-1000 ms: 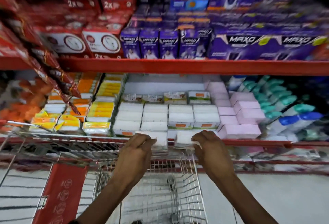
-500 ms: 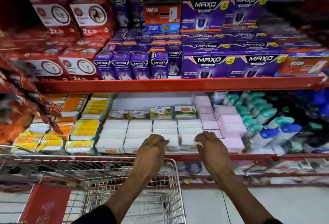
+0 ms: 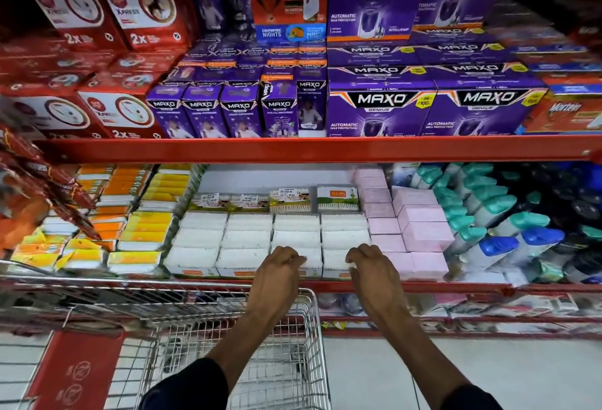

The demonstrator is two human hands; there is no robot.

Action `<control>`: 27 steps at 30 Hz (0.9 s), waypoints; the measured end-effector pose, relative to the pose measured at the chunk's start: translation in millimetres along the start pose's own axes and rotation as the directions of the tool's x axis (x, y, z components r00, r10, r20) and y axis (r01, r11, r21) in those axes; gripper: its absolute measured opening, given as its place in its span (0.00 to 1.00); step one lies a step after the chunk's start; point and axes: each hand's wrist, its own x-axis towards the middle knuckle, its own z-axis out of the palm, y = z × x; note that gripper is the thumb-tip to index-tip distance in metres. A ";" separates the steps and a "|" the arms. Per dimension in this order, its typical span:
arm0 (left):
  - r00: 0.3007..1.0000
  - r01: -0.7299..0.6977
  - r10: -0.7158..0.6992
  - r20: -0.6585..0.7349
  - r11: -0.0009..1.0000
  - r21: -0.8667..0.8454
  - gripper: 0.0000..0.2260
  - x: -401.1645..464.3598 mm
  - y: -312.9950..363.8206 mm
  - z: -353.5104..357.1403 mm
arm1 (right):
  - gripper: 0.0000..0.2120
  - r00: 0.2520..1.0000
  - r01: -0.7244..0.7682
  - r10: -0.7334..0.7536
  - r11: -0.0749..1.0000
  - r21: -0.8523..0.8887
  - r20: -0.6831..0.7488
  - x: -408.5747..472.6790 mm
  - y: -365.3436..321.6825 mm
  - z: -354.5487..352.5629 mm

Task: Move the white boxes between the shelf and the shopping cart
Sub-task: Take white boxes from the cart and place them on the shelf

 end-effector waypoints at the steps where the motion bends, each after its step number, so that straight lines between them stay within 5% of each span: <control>1: 1.000 0.002 -0.002 0.002 1.000 -0.002 0.18 1.1 -0.8 1.9 | 0.19 1.000 -0.003 0.003 1.000 -0.001 0.005 0.8 1.0 1.7; 27: 1.000 -0.003 0.004 -0.013 0.999 0.035 0.18 2.6 -9.3 13.2 | 0.10 0.995 0.093 -0.087 0.984 0.155 -0.045 3.0 4.8 8.3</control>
